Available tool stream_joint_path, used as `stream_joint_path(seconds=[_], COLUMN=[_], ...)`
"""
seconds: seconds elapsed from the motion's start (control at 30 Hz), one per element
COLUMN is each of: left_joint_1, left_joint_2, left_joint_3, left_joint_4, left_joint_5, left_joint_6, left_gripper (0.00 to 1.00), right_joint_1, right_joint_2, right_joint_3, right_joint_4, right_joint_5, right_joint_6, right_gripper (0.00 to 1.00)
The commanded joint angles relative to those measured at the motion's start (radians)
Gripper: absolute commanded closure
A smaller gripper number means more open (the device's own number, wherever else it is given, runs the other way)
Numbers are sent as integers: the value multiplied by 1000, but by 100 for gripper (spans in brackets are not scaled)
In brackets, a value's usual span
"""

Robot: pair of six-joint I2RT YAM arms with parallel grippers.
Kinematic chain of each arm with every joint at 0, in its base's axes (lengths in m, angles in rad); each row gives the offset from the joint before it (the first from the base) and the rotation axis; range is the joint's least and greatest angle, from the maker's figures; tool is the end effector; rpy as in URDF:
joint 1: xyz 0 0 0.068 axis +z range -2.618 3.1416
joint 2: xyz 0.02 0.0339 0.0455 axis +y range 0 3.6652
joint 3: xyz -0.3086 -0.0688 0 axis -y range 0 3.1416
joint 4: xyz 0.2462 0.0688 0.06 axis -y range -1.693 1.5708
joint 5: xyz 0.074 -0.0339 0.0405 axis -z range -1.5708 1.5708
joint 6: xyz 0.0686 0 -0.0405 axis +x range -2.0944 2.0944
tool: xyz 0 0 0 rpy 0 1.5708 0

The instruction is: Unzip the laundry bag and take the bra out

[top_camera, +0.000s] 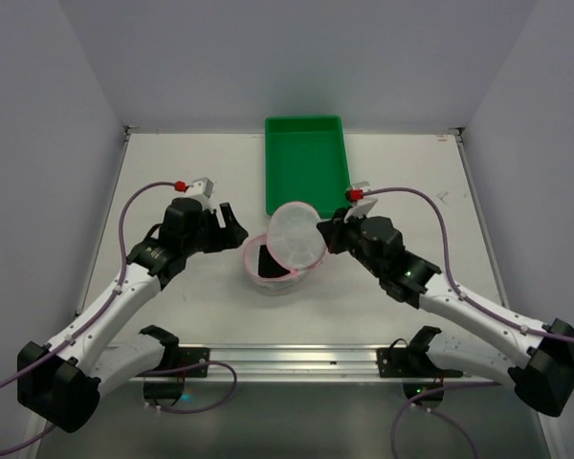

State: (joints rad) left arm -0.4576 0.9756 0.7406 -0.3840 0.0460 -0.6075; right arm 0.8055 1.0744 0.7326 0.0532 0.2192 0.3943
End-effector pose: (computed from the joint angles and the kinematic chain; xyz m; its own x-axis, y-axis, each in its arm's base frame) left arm 0.1928 -0.0985 0.2874 -0.6985 -0.2916 -0.6535 0.0928 0.8686 -0.4868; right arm 0.1910 0.1773 0.3187 -0.3970 0.1280 -0.9089 -0.4408 0.8419 0.3111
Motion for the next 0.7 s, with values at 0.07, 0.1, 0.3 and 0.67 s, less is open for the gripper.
stream_joint_path(seconds=[0.07, 0.1, 0.3, 0.67], left_joint_1=[95, 121, 142, 142], left_joint_2=[47, 54, 67, 64], left_joint_3=[98, 98, 46, 23], left_joint_4=[-21, -19, 36, 33], left_joint_5=[-6, 29, 182, 267], left_joint_6=[31, 31, 22, 51], left_gripper=[22, 22, 22, 22], right_joint_1=[1, 3, 14, 14], right_joint_2=[-174, -192, -300, -404], right_joint_3=[-126, -134, -179, -168], right_joint_4=[117, 123, 103, -89], right_joint_5=[-120, -182, -564, -1363], right_joint_6=[-141, -161, -314, -477], right_gripper=[100, 100, 100, 78])
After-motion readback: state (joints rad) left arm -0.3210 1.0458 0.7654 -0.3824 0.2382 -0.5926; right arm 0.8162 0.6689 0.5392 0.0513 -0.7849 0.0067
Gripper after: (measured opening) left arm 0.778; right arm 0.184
